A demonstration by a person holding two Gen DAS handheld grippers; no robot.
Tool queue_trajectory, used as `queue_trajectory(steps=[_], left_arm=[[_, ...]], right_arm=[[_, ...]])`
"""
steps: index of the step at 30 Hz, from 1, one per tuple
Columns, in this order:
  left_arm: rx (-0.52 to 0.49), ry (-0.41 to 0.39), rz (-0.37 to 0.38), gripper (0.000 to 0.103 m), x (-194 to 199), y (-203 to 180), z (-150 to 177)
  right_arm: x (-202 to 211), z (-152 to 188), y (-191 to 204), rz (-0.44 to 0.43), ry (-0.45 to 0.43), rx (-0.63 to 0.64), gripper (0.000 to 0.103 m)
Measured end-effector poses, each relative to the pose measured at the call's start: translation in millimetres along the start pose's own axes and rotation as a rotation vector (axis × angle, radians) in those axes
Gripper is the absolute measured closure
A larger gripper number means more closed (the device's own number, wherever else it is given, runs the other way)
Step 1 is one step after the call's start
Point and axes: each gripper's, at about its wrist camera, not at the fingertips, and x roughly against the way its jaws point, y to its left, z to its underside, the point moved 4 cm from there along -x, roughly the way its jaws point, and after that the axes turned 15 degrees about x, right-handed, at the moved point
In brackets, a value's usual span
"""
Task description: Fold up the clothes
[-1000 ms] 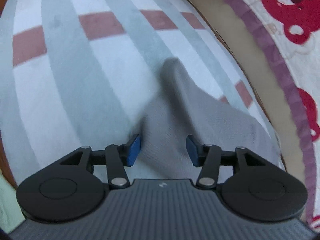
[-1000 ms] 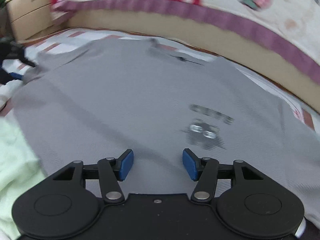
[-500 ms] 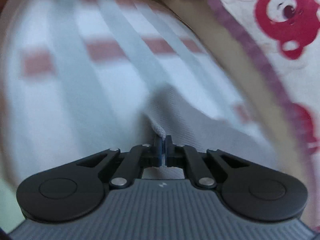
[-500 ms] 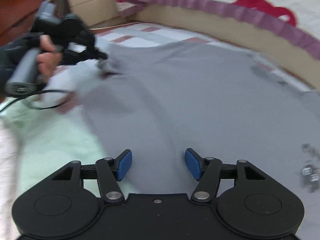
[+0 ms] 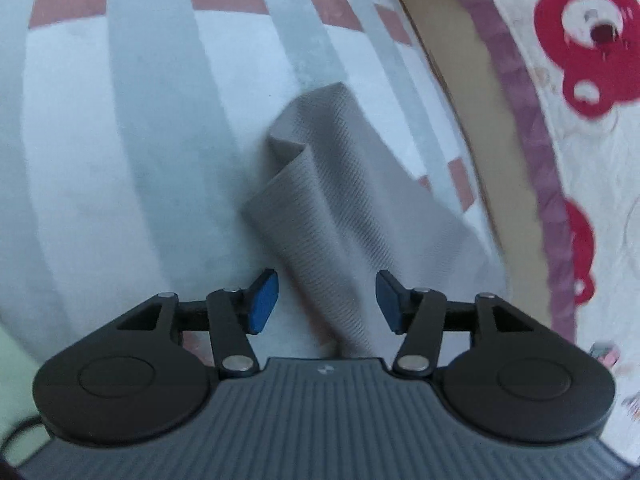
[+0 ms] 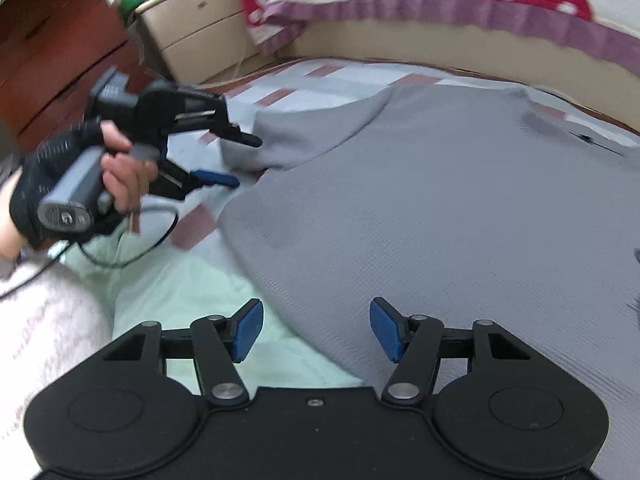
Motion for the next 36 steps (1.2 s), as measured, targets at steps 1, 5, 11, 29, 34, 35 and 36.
queue_trajectory(steps=[1, 5, 11, 29, 34, 35, 36], left_arm=[[0.008, -0.012, 0.014, 0.055, -3.4, -2.3, 0.4], [-0.135, -0.067, 0.028, 0.1, -15.5, -25.4, 2.0], [-0.527, -0.043, 0.158, 0.099, 6.7, -82.0, 58.2], [-1.189, 0.141, -0.093, 0.056, 13.1, -77.1, 140.3], [-1.244, 0.127, -0.087, 0.054, 12.7, -73.5, 133.6], [-1.249, 0.139, -0.081, 0.054, 10.7, -72.5, 133.5], [-1.253, 0.151, -0.076, 0.054, 8.7, -71.4, 133.4]], right_arm=[[2.8, 1.1, -2.5, 0.012, -0.006, -0.012, 0.038], [16.3, 7.9, -13.7, 0.062, -0.019, -0.05, 0.038], [40.9, 16.3, -36.8, 0.134, -0.037, -0.112, 0.038], [59.3, 29.8, -86.7, 0.175, -0.071, -0.311, 0.038], [42.2, -1.2, -81.3, 0.077, -0.109, -0.263, 0.038], [36.9, -8.9, -79.8, 0.054, -0.111, -0.237, 0.038], [30.8, -16.5, -78.6, 0.04, -0.111, -0.212, 0.038]])
